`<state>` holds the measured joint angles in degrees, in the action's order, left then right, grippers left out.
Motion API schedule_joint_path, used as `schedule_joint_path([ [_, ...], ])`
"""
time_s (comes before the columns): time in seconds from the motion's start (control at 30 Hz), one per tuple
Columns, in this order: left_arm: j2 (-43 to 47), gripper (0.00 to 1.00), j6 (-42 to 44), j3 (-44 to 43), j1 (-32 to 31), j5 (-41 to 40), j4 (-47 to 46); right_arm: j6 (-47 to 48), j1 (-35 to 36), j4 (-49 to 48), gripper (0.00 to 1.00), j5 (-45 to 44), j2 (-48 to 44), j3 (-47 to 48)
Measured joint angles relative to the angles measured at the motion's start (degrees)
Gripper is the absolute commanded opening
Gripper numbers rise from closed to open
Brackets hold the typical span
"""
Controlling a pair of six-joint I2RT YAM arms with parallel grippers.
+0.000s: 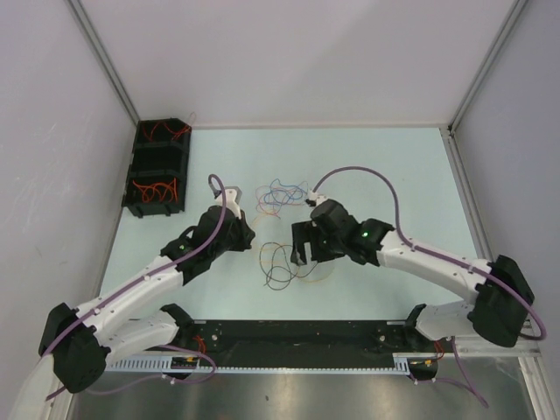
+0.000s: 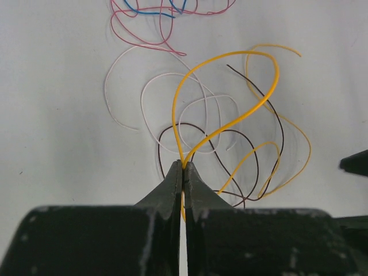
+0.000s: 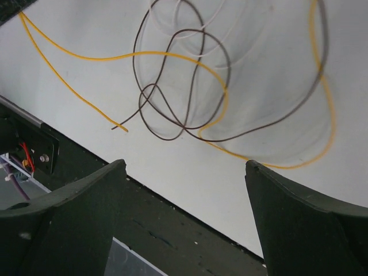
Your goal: Untangle the cables
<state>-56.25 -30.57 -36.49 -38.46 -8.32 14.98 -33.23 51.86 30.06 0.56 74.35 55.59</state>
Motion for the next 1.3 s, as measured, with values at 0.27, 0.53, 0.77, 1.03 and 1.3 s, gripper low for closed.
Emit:
schedule_joint_path([
  [0.27,-0.5,0.0,0.1,0.0,0.0,-0.5,-0.5,-6.2,7.1,-6.3,0.85,0.9,11.9,-0.4],
  [0.53,-2.0,0.0,0.1,0.0,0.0,-0.5,-0.8,-9.3,9.5,-11.7,0.84,2.1,15.5,-0.4],
  [0.77,-2.0,0.0,0.2,0.1,0.0,-0.6,-1.0,-9.0,9.6,-15.9,0.79,2.7,19.0,-0.4],
  [1.03,-1.6,0.0,0.2,1.1,0.0,-1.0,-1.2,-6.7,9.6,-17.6,0.77,2.3,18.5,-0.4],
  [1.3,-1.4,0.0,0.2,1.3,0.0,-1.6,-1.1,-3.6,9.4,-17.6,0.75,1.2,17.4,0.0],
])
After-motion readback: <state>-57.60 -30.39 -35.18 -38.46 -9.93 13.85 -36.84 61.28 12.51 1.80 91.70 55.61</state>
